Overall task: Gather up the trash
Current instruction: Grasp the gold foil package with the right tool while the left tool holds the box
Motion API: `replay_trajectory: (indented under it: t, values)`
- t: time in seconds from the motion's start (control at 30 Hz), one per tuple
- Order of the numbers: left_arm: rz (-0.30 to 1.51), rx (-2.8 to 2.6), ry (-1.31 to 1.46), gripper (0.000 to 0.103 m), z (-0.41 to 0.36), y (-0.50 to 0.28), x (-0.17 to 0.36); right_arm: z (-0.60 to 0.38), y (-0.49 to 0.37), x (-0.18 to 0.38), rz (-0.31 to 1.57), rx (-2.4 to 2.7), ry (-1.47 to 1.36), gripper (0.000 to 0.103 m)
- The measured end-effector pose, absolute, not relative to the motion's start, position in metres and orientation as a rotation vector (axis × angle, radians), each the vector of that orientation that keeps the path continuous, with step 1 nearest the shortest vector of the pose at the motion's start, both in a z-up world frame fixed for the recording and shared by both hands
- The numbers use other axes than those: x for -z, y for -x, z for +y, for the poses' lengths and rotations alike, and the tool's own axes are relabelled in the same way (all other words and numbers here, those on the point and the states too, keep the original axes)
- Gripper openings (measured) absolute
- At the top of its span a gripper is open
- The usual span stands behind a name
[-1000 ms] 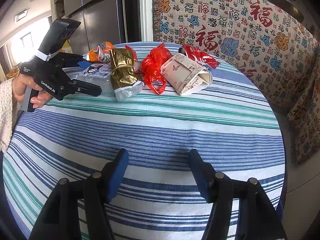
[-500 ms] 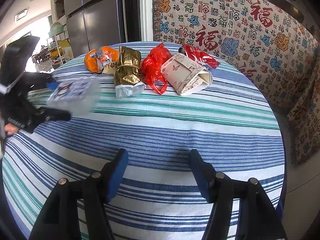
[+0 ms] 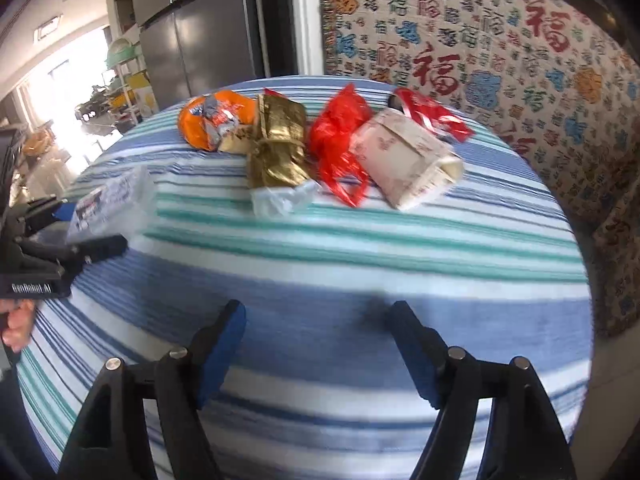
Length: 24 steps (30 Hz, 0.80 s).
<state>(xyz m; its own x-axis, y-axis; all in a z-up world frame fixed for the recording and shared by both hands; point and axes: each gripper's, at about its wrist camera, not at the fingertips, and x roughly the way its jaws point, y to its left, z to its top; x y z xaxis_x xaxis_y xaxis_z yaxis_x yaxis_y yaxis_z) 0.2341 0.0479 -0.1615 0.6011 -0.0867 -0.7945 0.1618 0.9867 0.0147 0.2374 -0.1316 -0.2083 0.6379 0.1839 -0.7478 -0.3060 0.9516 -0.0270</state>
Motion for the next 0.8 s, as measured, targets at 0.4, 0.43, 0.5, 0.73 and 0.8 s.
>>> replay_trajectory:
  t: [0.4, 0.43, 0.5, 0.73, 0.8]
  values:
    - [0.937, 0.105, -0.068, 0.103, 0.047, -0.25, 0.165, -0.081, -0.312, 0.201, 0.811, -0.273, 0.25, 0.049]
    - [0.937, 0.104, -0.067, 0.103, 0.047, -0.251, 0.165, -0.081, -0.311, 0.2, 0.813, -0.297, 0.237, 0.03]
    - [0.937, 0.103, -0.066, 0.103, 0.047, -0.251, 0.165, -0.082, -0.303, 0.199, 0.826, -0.31, 0.242, 0.03]
    - [0.936, 0.022, -0.024, 0.103, 0.054, -0.262, 0.164, -0.119, -0.241, 0.198, 0.845, -0.409, 0.209, 0.044]
    - [0.937, -0.004, -0.011, 0.103, 0.056, -0.268, 0.165, -0.128, -0.236, 0.201, 0.822, -0.346, 0.202, 0.071]
